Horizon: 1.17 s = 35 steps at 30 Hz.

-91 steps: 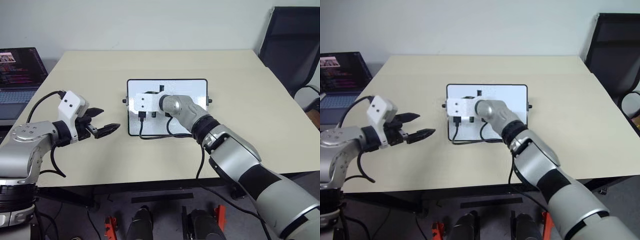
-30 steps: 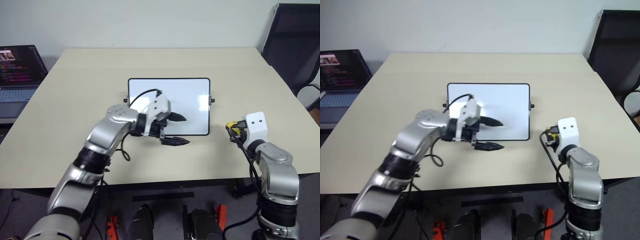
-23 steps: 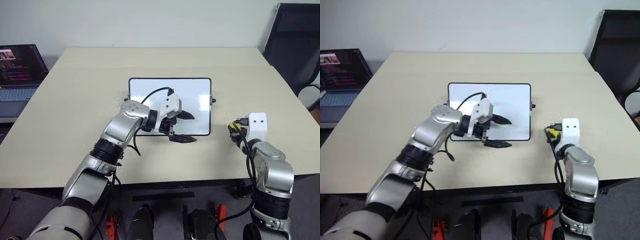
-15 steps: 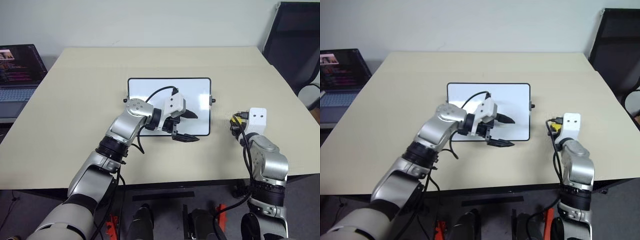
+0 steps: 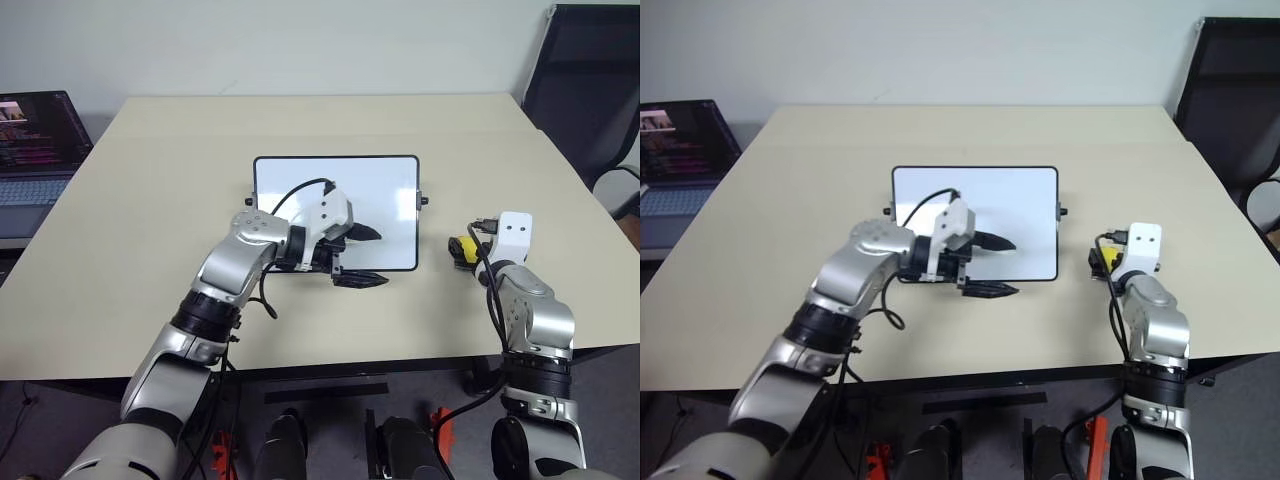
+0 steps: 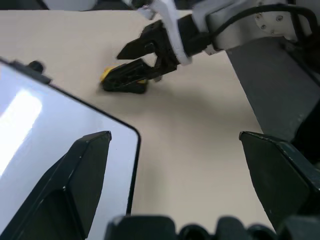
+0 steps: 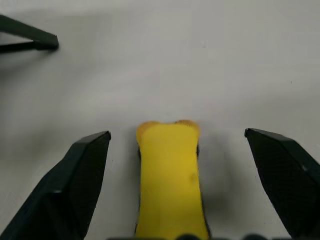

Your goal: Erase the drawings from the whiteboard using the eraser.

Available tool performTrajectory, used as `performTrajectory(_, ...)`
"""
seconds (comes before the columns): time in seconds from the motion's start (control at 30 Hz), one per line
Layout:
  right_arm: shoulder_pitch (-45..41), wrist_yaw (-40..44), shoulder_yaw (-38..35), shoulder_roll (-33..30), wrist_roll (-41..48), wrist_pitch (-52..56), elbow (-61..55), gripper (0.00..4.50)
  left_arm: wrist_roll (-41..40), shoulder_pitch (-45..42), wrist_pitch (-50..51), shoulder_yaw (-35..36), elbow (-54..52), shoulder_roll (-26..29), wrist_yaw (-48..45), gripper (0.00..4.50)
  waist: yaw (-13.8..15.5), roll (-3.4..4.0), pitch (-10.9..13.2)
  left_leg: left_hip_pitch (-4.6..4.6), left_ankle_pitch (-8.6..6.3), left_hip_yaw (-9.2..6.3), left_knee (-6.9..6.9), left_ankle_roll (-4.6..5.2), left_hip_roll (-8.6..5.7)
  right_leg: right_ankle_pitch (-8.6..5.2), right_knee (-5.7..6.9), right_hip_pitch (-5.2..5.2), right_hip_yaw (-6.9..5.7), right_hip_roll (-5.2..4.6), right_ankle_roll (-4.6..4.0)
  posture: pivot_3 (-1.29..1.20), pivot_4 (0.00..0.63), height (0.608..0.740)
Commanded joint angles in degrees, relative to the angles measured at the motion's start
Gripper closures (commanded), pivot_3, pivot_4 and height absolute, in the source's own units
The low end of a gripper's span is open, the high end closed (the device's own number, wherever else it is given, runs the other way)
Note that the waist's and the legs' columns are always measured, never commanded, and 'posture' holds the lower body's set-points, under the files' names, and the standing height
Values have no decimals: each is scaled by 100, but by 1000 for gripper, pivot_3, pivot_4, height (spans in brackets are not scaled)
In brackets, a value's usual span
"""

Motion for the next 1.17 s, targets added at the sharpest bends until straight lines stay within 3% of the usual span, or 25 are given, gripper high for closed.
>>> performTrajectory(0.03, 373, 505, 367, -179, 379, -241, -1271, 19, -453, 587, 594, 1084, -1034, 244, 835, 0, -25, 2, 1, 0, 0, -1, 0, 0, 0, -1, 3, -1, -1, 0, -1, 0, 150, 740)
performTrajectory(0.2, 1248, 689, 583, -100, 731, -430, -2319, 19, -651, 1905, 1005, 2337, -2330, -213, 2607, 0, 9, 1, 0, 0, -1, -6, -2, -1, 2, -4, -2, 5, -5, -1, -4, 0, 150, 740)
performTrajectory(0.37, 2155, 594, 906, -172, 174, -2295, -2061, 19, -522, 3083, 829, 3199, -3163, -1110, 4269, 0, 91, 1, -4, 19, 0, -7, 10, 0, 2, 9, -30, 40, -7, -3, 7, 0, 150, 740)
performTrajectory(0.57, 2278, 556, 351, -106, 605, -3205, -1120, 19, -35, 3963, 214, 3161, -3159, -1316, 4908, 0, 143, -8, -10, 43, 5, 4, 14, 8, 2, 21, -49, 62, 1, -6, -26, 0, 150, 740)
performTrajectory(0.73, 2182, 768, -47, -128, 1244, -3274, -435, 19, 198, 4196, -244, 3126, -3145, -1286, 5172, 0, 161, -9, -11, 49, 5, 4, 12, 7, 3, 24, -49, 60, -1, -10, -30, 0, 150, 740)
performTrajectory(0.9, 2448, 1303, 16, -524, 1473, -3228, -380, 19, 353, 4403, -495, 3122, -3117, -1469, 5581, 0, 158, -9, -11, 46, 6, 19, 11, 9, 4, 17, -52, 63, 9, -11, -33, 0, 150, 740)
performTrajectory(1.17, 2451, 1201, -43, -892, 1465, -3117, -448, 19, 510, 4675, -597, 2577, -3282, -1496, 5656, 0, 158, -9, -11, 43, 5, 23, 5, 8, 5, 6, -52, 57, 8, -10, -36, 0, 150, 740)
